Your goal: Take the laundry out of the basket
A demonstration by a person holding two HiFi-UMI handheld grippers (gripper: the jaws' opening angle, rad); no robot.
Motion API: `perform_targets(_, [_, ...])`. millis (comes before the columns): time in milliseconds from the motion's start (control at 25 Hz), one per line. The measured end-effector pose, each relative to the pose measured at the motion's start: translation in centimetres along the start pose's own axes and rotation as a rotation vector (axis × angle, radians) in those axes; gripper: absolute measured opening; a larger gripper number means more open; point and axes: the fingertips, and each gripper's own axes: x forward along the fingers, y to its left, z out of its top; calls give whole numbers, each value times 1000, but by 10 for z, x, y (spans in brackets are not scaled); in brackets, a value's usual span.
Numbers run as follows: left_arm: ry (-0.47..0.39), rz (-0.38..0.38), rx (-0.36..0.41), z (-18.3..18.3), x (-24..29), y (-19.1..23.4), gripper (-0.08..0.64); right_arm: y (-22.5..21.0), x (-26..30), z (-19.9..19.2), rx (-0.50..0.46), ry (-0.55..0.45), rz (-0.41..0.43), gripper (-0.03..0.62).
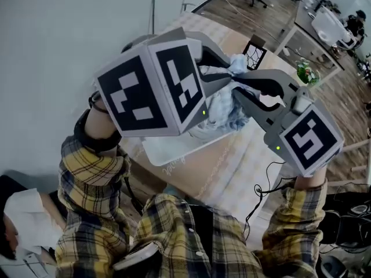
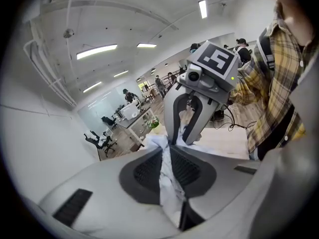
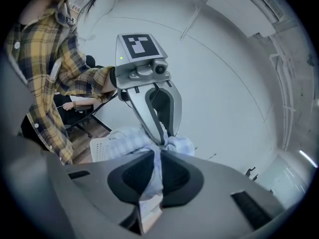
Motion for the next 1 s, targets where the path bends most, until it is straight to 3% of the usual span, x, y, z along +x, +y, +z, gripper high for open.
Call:
perform_targets(240, [-88,13,30,76,11,-20,69,-7,-79,-19,-43,49,-90,58])
perform_targets(440, [-128,-46,19,118,14,-61,67,19,-132,-29,-65,119,-114,58])
perform_targets(640, [-70,-99,-5,112,51,-103,66,53,-138,-69,0,153,-78,58])
perform_targets(1000, [-1,-145,-124,68,109,-162,64,110,-116,-135,142,137,-14,58])
